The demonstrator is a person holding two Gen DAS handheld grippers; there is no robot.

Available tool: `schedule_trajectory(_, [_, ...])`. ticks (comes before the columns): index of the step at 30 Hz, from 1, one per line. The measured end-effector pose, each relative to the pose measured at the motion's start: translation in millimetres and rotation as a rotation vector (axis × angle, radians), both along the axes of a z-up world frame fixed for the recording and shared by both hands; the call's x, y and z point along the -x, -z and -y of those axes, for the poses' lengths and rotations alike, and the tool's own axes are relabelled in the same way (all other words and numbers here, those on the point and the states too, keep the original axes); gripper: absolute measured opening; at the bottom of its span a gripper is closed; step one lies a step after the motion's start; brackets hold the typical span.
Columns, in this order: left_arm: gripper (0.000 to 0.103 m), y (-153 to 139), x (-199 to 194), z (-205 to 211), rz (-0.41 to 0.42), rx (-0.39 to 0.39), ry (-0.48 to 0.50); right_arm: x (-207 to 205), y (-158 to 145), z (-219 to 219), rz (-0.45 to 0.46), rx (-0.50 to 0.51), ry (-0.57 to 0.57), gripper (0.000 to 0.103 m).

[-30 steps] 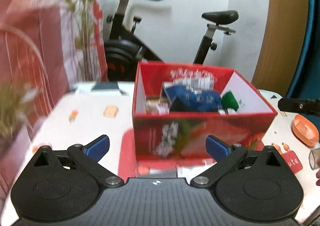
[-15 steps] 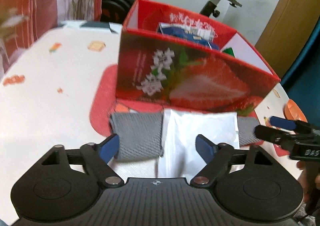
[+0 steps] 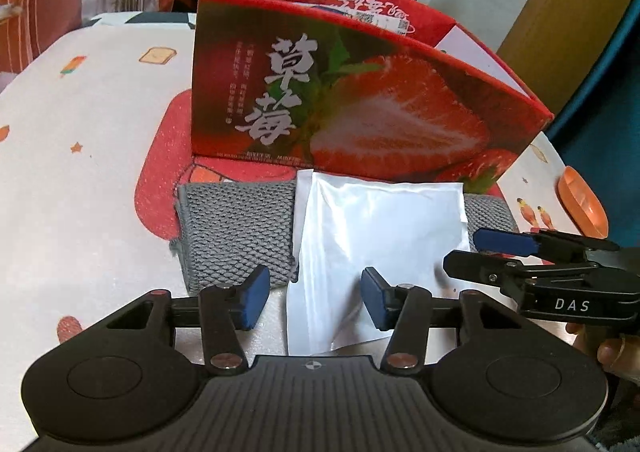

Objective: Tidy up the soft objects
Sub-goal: 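Move both tools toward the white packet on the grey towel, then close the left tool on the white packet while the right tool closes too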

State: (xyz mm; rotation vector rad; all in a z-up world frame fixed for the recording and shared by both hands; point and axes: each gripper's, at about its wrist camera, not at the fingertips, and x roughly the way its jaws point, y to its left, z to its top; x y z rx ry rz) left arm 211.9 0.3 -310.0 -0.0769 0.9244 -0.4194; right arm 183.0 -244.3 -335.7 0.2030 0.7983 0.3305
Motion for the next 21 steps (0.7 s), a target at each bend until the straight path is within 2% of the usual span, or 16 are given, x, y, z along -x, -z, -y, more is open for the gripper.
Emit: schedule_trajectory(21, [0.049, 9.2, -6.8, 7.4, -0.011, 0.056, 0.019, -5.4, 7.2, 1.7, -0.003, -0.077, -0.004, 0.067])
